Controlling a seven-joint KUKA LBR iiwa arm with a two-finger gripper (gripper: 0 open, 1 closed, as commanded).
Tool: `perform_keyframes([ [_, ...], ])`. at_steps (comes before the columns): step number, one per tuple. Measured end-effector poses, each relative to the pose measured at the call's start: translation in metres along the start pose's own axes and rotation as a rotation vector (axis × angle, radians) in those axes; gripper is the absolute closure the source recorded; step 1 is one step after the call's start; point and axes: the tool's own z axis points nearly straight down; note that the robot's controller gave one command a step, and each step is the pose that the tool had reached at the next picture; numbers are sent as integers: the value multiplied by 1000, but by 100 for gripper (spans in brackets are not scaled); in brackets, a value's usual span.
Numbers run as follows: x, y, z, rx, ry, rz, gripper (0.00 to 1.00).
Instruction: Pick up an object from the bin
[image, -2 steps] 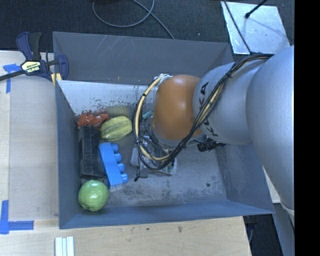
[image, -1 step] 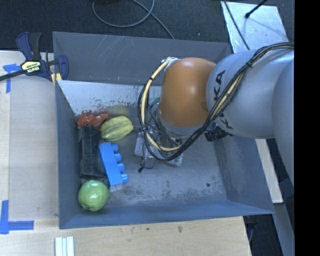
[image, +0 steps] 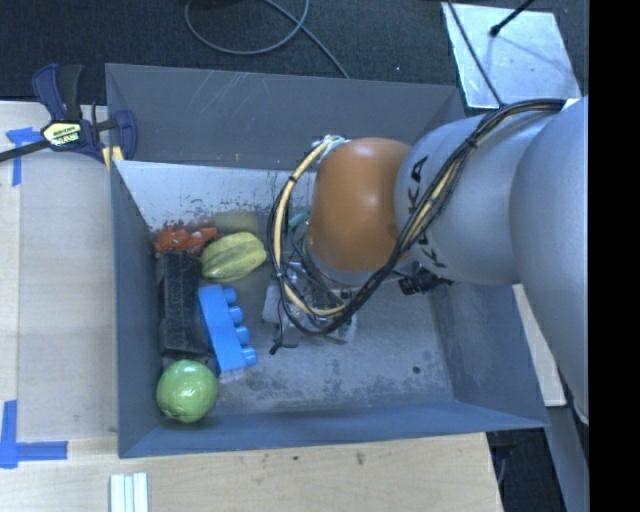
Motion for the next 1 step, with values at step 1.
perform_keyframes([
  [1,8,-2,-13,6,23,3,100],
])
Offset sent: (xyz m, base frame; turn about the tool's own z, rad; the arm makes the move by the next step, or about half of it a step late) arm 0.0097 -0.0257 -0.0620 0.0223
